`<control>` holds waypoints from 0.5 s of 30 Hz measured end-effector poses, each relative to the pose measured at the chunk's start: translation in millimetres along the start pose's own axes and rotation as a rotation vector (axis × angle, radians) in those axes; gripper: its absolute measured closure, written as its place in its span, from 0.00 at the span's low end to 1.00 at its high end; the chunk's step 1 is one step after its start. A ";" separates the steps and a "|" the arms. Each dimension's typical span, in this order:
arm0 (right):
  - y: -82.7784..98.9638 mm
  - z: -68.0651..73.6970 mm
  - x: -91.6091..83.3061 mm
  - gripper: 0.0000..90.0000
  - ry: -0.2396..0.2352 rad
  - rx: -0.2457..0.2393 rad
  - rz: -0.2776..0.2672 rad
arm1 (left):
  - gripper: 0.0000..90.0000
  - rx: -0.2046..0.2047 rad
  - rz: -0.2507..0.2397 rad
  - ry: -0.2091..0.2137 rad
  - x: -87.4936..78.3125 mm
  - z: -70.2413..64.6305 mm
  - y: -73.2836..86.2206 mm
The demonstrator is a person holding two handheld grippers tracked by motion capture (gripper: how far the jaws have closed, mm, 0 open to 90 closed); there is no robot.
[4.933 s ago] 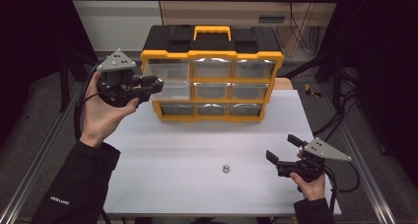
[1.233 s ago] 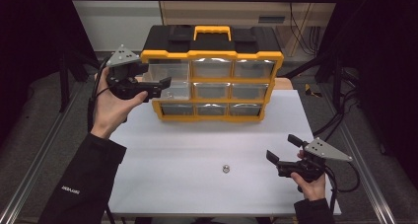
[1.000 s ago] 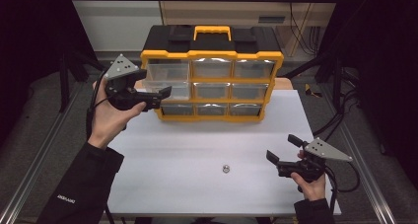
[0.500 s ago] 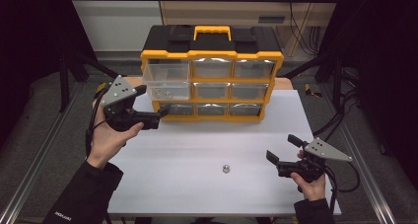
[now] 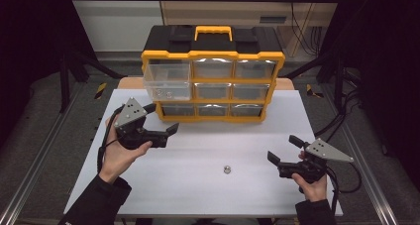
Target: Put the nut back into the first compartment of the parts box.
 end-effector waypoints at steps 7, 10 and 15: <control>0.4 -0.1 0.0 0.03 0.000 -0.001 0.003 | 0.08 -0.017 0.013 0.023 7.4 -10.3 17.0; 0.5 -0.1 0.1 0.03 0.000 -0.001 0.002 | 0.08 -0.015 0.019 0.025 10.3 -13.7 22.3; 0.0 -0.2 -0.3 0.03 -0.001 -0.002 0.000 | 0.09 -0.021 0.033 0.044 16.5 -22.2 34.3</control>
Point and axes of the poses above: each handheld gripper's, and its own axes: x roughly forward along the jaws, y roughly out of its underside, z roughly to its left, the point moved 10 cm from there along x, roughly forward along the jaws, and after that the axes turned 12 degrees about -z, right-handed, at the moved point
